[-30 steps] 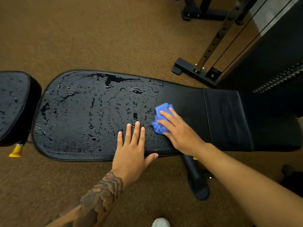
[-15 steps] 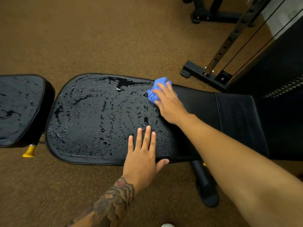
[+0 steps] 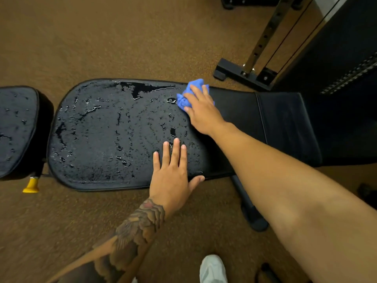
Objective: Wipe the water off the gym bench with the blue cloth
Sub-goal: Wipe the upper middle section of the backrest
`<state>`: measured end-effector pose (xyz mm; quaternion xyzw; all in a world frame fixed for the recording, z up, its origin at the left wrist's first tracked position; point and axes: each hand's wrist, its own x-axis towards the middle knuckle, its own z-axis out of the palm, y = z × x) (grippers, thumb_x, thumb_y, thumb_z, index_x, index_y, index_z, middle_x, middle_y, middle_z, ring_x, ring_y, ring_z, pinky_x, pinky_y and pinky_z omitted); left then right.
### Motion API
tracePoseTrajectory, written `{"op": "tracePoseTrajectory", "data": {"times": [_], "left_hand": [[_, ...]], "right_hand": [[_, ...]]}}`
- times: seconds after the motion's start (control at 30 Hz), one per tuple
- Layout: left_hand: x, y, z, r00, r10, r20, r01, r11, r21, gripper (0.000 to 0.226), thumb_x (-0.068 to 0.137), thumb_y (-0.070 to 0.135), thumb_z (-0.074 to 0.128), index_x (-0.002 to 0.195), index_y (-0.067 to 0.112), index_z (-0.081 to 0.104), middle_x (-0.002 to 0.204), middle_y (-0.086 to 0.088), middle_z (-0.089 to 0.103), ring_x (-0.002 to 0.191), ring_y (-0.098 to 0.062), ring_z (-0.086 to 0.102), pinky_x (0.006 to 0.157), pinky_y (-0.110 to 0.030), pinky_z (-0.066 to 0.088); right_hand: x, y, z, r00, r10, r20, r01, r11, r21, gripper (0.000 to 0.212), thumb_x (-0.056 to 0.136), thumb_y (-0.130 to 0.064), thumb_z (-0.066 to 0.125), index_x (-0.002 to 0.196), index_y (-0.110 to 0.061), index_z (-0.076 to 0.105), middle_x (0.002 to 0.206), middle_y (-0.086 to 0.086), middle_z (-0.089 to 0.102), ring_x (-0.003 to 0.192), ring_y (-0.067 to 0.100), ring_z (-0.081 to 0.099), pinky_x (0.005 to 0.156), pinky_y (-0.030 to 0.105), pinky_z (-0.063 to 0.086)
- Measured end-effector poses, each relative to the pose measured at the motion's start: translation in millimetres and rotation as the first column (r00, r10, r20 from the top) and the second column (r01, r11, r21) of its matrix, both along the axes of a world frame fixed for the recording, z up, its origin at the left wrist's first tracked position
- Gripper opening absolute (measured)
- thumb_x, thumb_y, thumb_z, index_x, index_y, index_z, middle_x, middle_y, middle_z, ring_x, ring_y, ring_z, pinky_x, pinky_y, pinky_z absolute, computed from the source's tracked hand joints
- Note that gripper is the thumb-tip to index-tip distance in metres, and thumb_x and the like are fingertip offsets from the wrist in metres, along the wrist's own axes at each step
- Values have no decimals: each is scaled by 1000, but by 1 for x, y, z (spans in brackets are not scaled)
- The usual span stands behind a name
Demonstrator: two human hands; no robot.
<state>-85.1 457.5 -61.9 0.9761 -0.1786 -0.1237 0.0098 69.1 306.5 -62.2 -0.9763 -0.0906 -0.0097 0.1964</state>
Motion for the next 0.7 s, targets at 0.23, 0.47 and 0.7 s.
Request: {"op": "tracePoseTrajectory", "data": {"times": [0.23,0.47,0.7], "left_hand": [[1,1,-1,1000,-4,12,5,997,-71,97,80,74,20,148,5,27,157,-15,19,144,-37,17,111,-58,21],[2,10,7,1000,-20,-6,19,995,-102,99,82,74,26,151,5,8,160,-13,-1,147,-33,-1,116,-52,11],[6,58,16,996,-52,66,62,985,-161,102,79,67,49,148,-1,17,158,-17,10,146,-33,7,115,-51,17]], "right_hand": [[-134,-42,0,977,212,34,-212,977,-9,40,95,-16,54,134,-8,50,152,12,34,144,36,17,114,49,24],[-85,-45,-5,983,-179,31,178,984,28,39,95,-18,50,132,-6,52,149,18,35,141,45,17,112,56,23],[-155,17,-2,991,117,72,-118,993,16,41,92,-15,56,133,-9,51,152,12,34,144,37,17,112,49,21]]}}
